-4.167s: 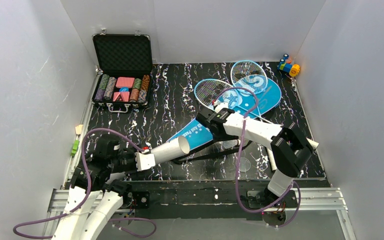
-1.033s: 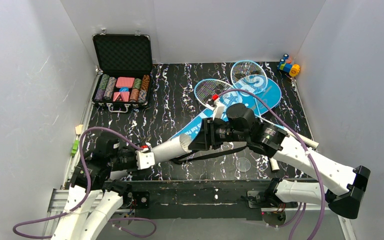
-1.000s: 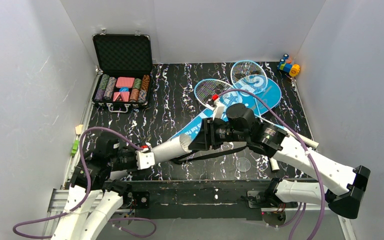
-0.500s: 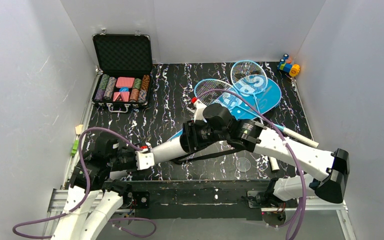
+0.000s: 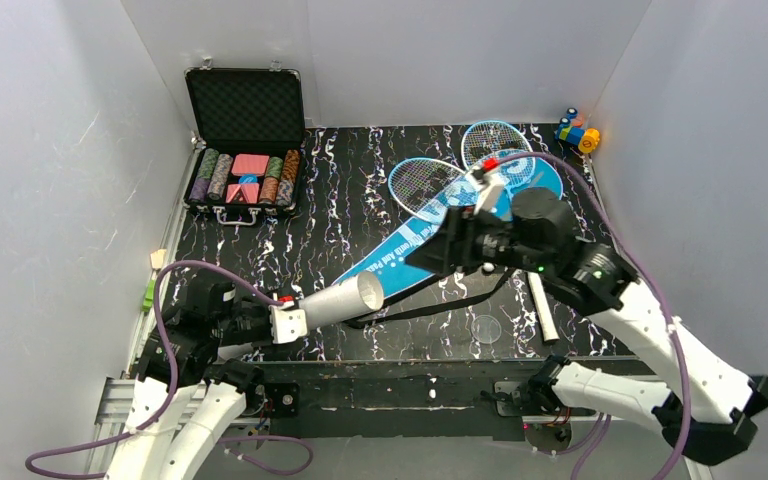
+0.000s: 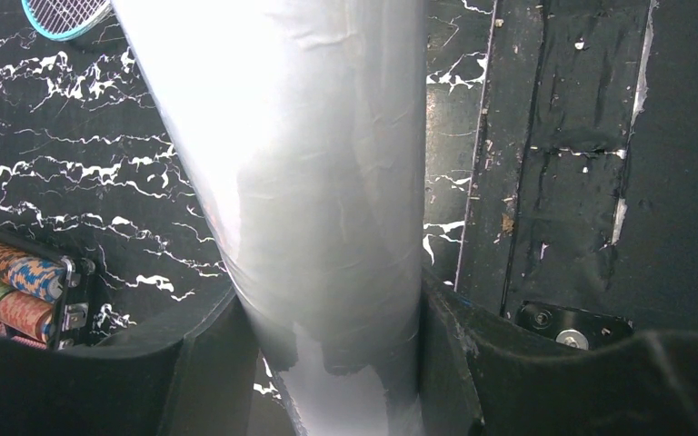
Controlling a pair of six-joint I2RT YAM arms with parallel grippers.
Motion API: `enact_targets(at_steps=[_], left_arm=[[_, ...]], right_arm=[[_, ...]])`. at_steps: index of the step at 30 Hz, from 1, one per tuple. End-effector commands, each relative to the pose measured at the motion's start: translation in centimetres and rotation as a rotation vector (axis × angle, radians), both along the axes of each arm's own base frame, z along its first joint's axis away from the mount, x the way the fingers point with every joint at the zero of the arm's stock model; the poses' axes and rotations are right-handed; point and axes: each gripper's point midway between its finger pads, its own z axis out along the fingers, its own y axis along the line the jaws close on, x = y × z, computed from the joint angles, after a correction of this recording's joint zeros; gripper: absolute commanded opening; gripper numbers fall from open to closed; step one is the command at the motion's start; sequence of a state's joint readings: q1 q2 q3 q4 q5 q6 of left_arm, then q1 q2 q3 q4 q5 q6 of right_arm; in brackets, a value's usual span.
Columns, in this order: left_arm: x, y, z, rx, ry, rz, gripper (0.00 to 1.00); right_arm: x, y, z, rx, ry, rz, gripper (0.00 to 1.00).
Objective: Pack up the badminton gear
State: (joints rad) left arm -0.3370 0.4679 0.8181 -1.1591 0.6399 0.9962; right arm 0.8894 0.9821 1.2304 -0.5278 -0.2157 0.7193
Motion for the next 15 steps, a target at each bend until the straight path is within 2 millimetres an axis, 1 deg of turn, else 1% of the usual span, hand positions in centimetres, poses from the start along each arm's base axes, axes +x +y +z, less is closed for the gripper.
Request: enact_targets(at_steps=[1, 6, 8, 11, 13, 15], left_arm=[[-0.1, -0.3, 0.5, -0.012, -0.025, -0.027, 0.43], [0.1, -0.3, 0.6, -0.013, -0.017, -0.019, 0.43], [0.1, -0.3, 0.7, -0.013, -0.016, -0.013, 0.43], [0.0, -0.1, 0.8, -0.009, -0.021, -0.005, 0.43], [0.1, 0.0, 0.8, -0.006, -0.027, 0.002, 0.43], [0.2, 0.0, 0.7, -0.008, -0.03, 0.008, 0.42]], right_arm=[[3.3, -4.6, -1.8, -0.088, 0.021, -0.171, 0.76], [11.0, -11.7, -8.6, -0.326, 0.103, -0.492, 0.76], [14.0, -14.7, -10.8, -0.379, 0.129, -0.601, 0.76], [17.3, -18.2, -13.9, -0.402, 0.195, -0.711, 0.75], [18.9, -19.8, -15.3, -0.429, 0.217, -0.762, 0.75], [20.1, -21.1, -16.6, -0.472, 0.259, -0.8, 0.75]])
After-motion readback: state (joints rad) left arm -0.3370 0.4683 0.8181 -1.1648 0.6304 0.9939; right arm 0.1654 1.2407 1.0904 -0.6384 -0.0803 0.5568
